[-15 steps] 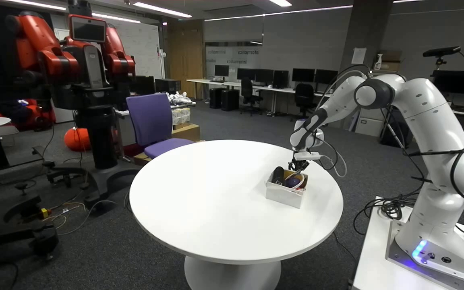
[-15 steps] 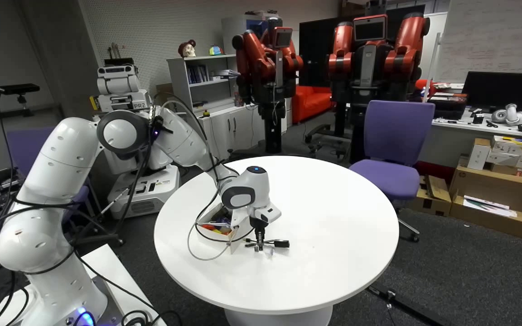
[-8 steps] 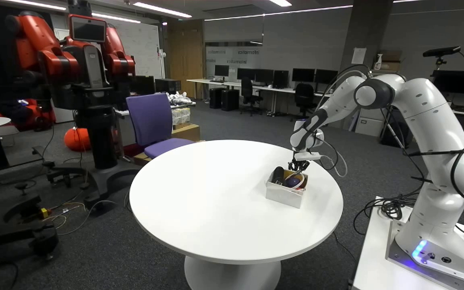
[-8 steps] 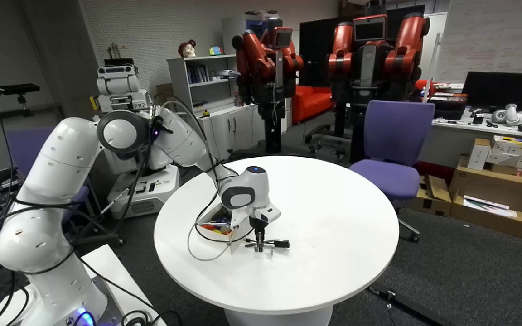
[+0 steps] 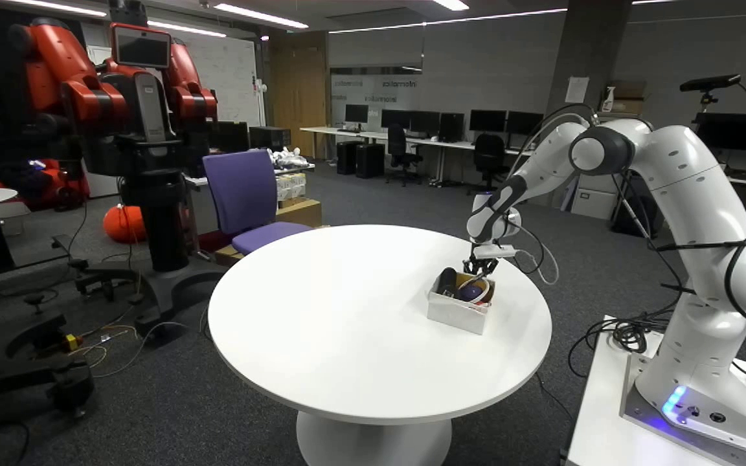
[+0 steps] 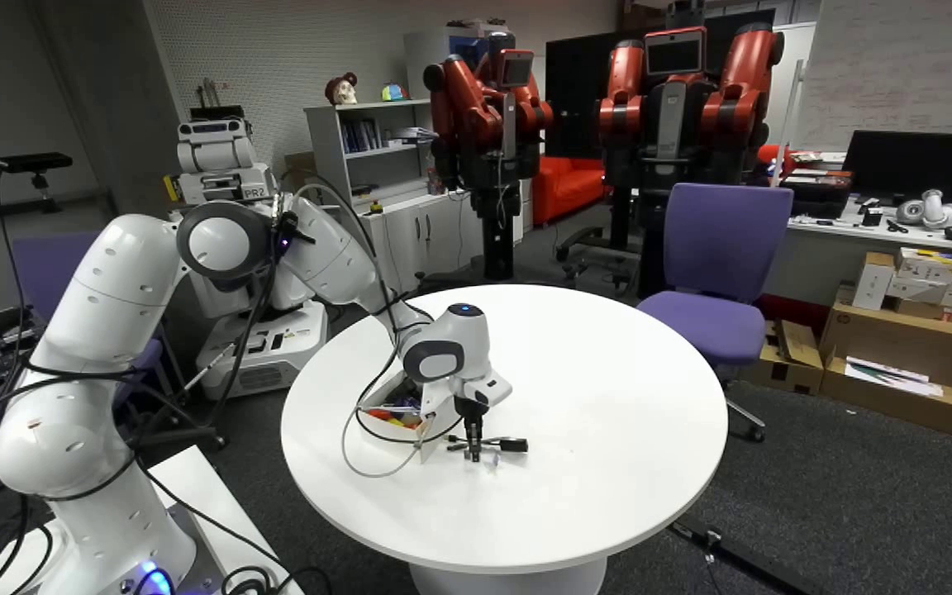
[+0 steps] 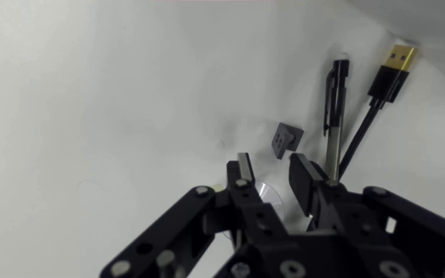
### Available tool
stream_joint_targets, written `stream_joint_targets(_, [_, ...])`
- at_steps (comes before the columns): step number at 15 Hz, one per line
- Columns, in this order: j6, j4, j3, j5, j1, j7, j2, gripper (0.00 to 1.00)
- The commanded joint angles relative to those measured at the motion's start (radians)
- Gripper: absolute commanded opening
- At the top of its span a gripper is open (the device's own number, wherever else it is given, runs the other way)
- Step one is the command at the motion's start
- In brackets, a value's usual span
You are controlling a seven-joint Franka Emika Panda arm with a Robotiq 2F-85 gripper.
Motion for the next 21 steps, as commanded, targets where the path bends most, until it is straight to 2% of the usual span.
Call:
stream_joint_targets(1, [0.044, -0.037, -0.022, -0.028, 0.028, 0.022, -0.016, 0.46])
stream_joint_targets(2, [0.050, -0.042, -0.024, -0.030, 0.033, 0.023, -0.016, 0.44])
stream_joint_targets(3, [0.057, -0.047, -0.026, -0.031, 0.037, 0.023, -0.016, 0.38])
stream_joint_targets(4, [0.064, -0.052, -0.027, -0.032, 0.041, 0.023, -0.017, 0.37])
stream_joint_targets(5, [0.072, -0.057, -0.029, -0.034, 0.047, 0.024, -0.017, 0.31])
stream_joint_targets(7, [0.082, -0.064, -0.032, -0.038, 0.055, 0.026, -0.015, 0.30])
stream_joint_targets(8, [0.085, -0.067, -0.036, -0.041, 0.060, 0.029, -0.014, 0.26])
stream_joint_targets(9, [0.087, -0.070, -0.038, -0.044, 0.064, 0.030, -0.014, 0.18])
stream_joint_targets(10, [0.088, -0.071, -0.040, -0.047, 0.068, 0.032, -0.014, 0.04])
stream_joint_targets(11, [0.087, -0.072, -0.042, -0.051, 0.072, 0.034, -0.014, 0.05])
stream_joint_targets(12, [0.086, -0.072, -0.045, -0.054, 0.075, 0.036, -0.016, 0.01])
stream_joint_targets(14, [0.084, -0.084, -0.043, -0.052, 0.072, 0.027, -0.034, 0.00])
stream_joint_targets(19, [0.084, -0.183, -0.022, -0.033, 0.043, -0.035, -0.183, 0.01])
stream_joint_targets(21, [0.094, -0.241, -0.022, -0.037, 0.055, -0.032, -0.261, 0.01])
